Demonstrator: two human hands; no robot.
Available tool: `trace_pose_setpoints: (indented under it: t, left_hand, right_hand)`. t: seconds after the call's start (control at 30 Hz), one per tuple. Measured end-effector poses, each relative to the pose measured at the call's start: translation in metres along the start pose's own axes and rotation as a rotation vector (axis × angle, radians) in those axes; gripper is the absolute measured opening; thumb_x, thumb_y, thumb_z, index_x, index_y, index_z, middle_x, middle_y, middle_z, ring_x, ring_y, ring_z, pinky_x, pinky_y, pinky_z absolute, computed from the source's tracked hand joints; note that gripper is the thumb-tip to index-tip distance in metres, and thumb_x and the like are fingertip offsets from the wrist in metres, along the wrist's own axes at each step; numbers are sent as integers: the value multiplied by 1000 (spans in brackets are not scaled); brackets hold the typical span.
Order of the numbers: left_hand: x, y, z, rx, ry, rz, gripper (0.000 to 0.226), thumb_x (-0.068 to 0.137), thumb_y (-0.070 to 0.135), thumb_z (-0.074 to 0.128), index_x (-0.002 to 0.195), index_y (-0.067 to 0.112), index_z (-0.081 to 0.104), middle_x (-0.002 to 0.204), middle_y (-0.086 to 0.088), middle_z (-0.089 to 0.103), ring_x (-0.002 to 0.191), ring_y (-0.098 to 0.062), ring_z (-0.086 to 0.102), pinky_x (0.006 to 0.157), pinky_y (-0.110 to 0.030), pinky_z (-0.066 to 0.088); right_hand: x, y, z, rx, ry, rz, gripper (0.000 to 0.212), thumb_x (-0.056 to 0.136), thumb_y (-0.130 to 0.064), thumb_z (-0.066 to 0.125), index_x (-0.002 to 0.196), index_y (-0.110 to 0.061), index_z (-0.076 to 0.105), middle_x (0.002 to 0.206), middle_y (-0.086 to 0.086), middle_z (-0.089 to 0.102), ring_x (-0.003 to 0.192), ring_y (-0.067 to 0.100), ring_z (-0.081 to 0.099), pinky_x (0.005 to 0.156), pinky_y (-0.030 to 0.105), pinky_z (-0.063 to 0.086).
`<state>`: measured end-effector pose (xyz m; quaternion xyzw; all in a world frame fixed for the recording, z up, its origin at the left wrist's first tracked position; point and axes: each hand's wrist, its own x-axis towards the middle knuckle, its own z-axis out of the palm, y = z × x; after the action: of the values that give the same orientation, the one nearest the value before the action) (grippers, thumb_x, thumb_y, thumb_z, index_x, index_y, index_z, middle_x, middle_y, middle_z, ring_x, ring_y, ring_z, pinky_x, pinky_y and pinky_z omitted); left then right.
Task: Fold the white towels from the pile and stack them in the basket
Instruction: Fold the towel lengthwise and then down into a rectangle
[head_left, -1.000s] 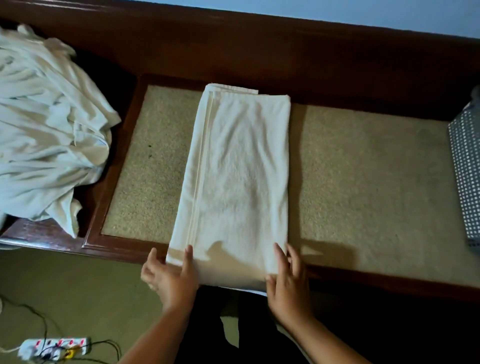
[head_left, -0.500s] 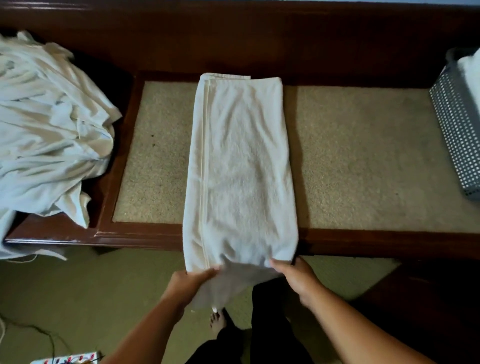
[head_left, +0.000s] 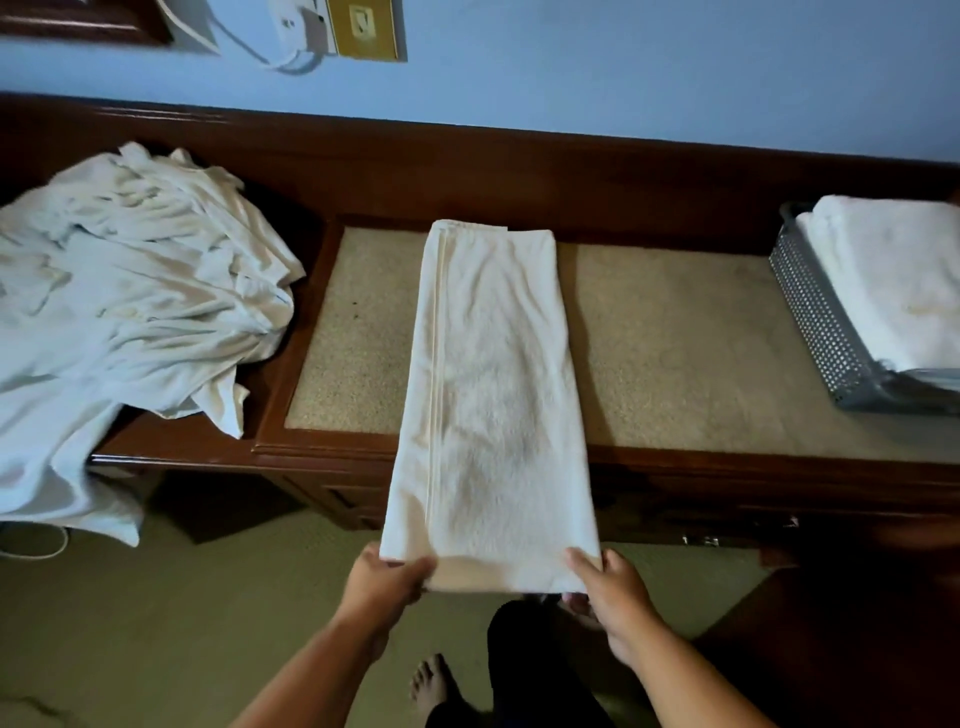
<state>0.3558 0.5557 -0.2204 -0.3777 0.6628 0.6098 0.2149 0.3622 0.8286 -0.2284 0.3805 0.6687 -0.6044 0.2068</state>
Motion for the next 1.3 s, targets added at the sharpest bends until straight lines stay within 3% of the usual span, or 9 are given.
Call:
trace_pose_setpoints:
  t: [0.23, 0.4, 0.53, 0.63, 0.77, 0.87, 0.97, 1.1, 1.3]
  left_hand:
    - [-16, -1, -1, -97, 64, 75, 46, 78, 4, 84, 112, 3, 53, 105, -23, 66, 87, -33, 69, 66, -37, 57]
    - [-28, 7, 7, -213, 66, 69, 47, 82, -1, 79, 117, 2, 48, 116, -26, 64, 94, -34, 68, 70, -38, 57]
    - [-38, 21, 8, -193, 37, 166, 92, 79, 1, 82, 151, 24, 29, 122, -16, 63, 101, -31, 69, 80, -41, 60]
    - [-46, 27, 9, -187, -16, 253, 118, 75, 8, 87, 158, 44, 11, 125, -2, 67, 108, -24, 70, 94, -45, 57]
    - [-62, 32, 17, -352, -42, 344, 100, 76, 0, 79, 153, 42, 31, 117, -4, 73, 108, -29, 70, 89, -40, 58]
    - [-62, 35, 18, -462, -82, 350, 81, 69, 9, 86, 141, 33, 57, 106, -18, 66, 106, -39, 68, 102, -52, 49]
    - [-62, 48, 18, -472, -134, 349, 65, 52, 20, 97, 114, 16, 76, 101, -22, 67, 89, -30, 64, 86, -37, 55]
    - [-64, 64, 18, -537, -174, 339, 61, 48, 17, 82, 101, -11, 67, 91, -17, 74, 70, -16, 70, 61, -21, 58]
    - [-67, 90, 18, -613, -246, 398, 38, 74, 5, 68, 109, -12, 65, 99, -20, 74, 75, -19, 72, 71, -23, 60]
  right_hand:
    - [-30, -22, -3, 133, 1, -25, 24, 95, -19, 67, 115, -9, 59, 102, 18, 69, 57, 19, 60, 50, 26, 51]
    - [-35, -29, -13, 148, -27, -78, 41, 94, -17, 68, 131, -18, 50, 106, 8, 67, 55, 18, 60, 53, 29, 51]
    - [-37, -45, -19, 170, -73, -179, 67, 96, -15, 65, 152, -36, 34, 119, -3, 63, 59, 17, 62, 56, 30, 53]
    - [-40, -54, -30, 107, -122, -246, 62, 101, -18, 58, 151, -44, 34, 132, -4, 55, 60, 16, 62, 62, 32, 53]
    - [-52, -67, -41, 60, -209, -261, 24, 103, -11, 52, 117, -22, 68, 124, -4, 63, 57, 17, 61, 60, 29, 49]
    - [-57, -79, -51, 80, -222, -265, 17, 101, -9, 54, 107, -11, 70, 104, 4, 70, 57, 19, 62, 58, 28, 47]
    - [-59, -91, -56, 115, -221, -280, 16, 101, -9, 54, 105, -8, 69, 78, 16, 67, 57, 22, 63, 56, 28, 47]
    - [-57, -107, -55, 89, -254, -318, 16, 101, -11, 54, 105, -8, 69, 79, 18, 73, 64, 26, 68, 62, 31, 46]
    - [-54, -147, -61, 123, -329, -328, 25, 104, -13, 45, 112, -7, 68, 98, 21, 75, 82, 35, 73, 74, 36, 45]
